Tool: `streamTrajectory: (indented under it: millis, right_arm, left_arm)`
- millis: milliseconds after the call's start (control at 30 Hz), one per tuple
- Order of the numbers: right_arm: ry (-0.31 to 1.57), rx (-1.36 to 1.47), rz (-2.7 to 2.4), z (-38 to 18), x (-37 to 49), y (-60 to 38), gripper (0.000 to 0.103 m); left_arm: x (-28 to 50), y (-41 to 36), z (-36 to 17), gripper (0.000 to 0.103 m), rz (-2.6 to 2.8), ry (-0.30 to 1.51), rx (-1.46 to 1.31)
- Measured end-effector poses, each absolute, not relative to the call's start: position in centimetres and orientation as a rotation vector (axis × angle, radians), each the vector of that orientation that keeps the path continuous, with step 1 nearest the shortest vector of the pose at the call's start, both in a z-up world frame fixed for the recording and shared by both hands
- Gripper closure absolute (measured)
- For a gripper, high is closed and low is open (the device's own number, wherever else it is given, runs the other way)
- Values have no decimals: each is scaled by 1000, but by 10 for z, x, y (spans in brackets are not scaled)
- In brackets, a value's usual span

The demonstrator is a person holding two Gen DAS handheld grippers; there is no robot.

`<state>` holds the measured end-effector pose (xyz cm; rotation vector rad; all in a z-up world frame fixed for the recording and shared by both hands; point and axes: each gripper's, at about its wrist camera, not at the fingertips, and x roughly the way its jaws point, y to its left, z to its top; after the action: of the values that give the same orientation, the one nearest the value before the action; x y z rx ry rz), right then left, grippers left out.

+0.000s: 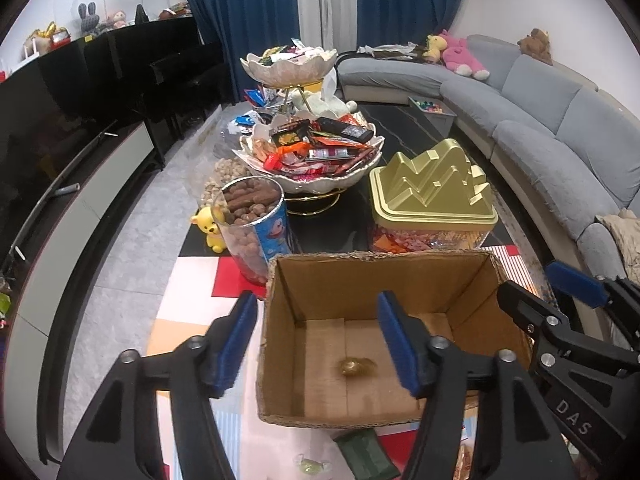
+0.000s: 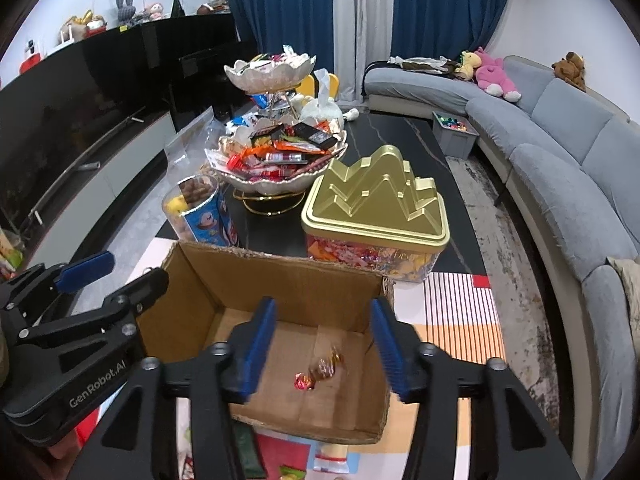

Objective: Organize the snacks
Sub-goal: 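Open both tools to drop the candies into the box, then withdraw both open tools from the box back toward the snacks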

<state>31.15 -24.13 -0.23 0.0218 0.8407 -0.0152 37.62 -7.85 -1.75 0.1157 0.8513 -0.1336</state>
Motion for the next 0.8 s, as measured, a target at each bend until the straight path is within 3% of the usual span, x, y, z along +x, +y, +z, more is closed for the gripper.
streamTrajectory:
  millis: [267, 800]
  right_arm:
    - [825, 23, -25, 5, 306, -242, 37]
    - [804, 36, -47, 18, 278, -247, 33]
  left_arm:
    - [371, -71, -9, 29, -125, 839, 114]
    - [342, -64, 3, 28, -112, 836, 128]
